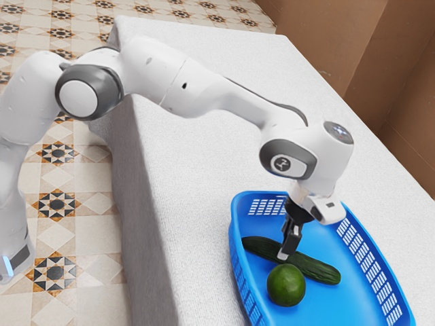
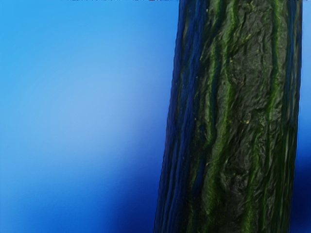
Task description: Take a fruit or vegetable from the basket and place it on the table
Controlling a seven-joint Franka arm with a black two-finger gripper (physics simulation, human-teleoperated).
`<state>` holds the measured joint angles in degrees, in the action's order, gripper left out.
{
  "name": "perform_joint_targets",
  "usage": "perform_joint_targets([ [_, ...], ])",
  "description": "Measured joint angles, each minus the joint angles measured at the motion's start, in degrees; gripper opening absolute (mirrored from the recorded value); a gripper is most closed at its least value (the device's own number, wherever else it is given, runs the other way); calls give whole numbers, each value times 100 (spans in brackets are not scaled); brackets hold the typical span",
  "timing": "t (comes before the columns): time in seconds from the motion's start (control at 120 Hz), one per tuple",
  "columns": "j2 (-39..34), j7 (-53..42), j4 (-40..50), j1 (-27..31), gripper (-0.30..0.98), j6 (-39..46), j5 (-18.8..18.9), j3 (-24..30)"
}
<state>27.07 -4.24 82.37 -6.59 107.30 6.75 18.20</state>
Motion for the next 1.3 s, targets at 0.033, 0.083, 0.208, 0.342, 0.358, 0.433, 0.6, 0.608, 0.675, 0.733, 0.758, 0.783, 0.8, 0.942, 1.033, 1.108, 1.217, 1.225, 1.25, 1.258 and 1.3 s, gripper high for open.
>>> perform_joint_targets([
  [0.033,20,9,-13,0,69,3,5,-1],
  [0.083,46,22,-32,0,69,16,10,-2],
  [0.208,115,48,-59,-3,69,115,16,-7],
  [0.342,155,68,-61,-8,69,285,18,-6],
  [0.358,161,70,-61,-8,69,305,19,-6],
  [0.433,191,77,-61,-9,69,384,19,-9],
  [0.6,298,78,-61,-9,69,514,20,-10],
  [0.608,304,78,-61,-9,69,519,20,-10],
  [0.675,345,79,-61,-9,70,548,20,-14],
  [0.733,357,76,-62,-7,75,585,17,-19],
  [0.758,361,71,-62,-7,76,601,14,-20],
  [0.783,364,67,-62,-6,77,615,10,-20],
  [0.8,366,65,-62,-6,78,623,8,-21],
  [0.942,369,46,-62,-20,73,693,47,-16],
  [1.033,362,44,-62,-40,64,727,103,-12],
  [1.108,351,42,-61,-53,53,746,154,-11],
  [1.217,339,39,-67,-60,36,764,193,-4],
  [1.225,337,39,-67,-60,35,765,195,-3],
  [1.25,331,40,-68,-61,32,768,203,-2],
  [1.258,328,41,-68,-61,31,769,205,-2],
  [1.3,317,41,-71,-67,26,772,212,-1],
])
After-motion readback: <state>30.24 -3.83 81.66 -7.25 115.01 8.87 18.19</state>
